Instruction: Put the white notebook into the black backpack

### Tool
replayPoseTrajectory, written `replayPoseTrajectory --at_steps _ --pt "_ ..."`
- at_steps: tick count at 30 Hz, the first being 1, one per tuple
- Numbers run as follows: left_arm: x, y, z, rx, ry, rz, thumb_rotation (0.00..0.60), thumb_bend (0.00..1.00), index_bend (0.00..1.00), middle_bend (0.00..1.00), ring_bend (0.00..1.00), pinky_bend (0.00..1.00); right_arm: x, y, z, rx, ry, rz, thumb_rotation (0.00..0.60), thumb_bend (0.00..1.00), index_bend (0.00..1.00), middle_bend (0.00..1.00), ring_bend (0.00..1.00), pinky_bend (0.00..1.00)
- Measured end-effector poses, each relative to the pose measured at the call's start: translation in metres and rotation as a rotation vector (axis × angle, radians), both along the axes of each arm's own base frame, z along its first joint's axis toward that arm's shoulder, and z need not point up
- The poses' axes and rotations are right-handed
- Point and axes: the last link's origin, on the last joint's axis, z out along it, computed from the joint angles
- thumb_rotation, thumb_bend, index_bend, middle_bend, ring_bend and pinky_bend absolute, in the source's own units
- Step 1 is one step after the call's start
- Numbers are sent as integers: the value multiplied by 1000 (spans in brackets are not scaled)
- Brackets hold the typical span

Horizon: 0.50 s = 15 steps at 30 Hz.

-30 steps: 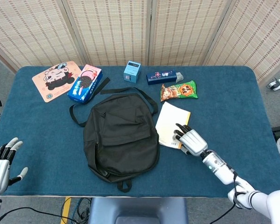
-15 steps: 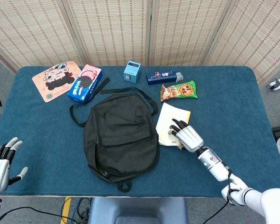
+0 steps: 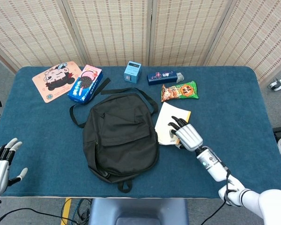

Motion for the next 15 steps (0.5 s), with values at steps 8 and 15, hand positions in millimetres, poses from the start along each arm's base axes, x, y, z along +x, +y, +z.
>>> replayPoseTrajectory --at_steps 8,15 --pt "-1 1 0 0 0 0 600 257 178 126 137 150 -1 0 2 -6 1 2 600 280 630 305 85 165" --pt "2 7 3 -13 10 -22 600 256 178 126 137 150 -6 -1 11 -14 40 20 600 407 670 336 111 165"
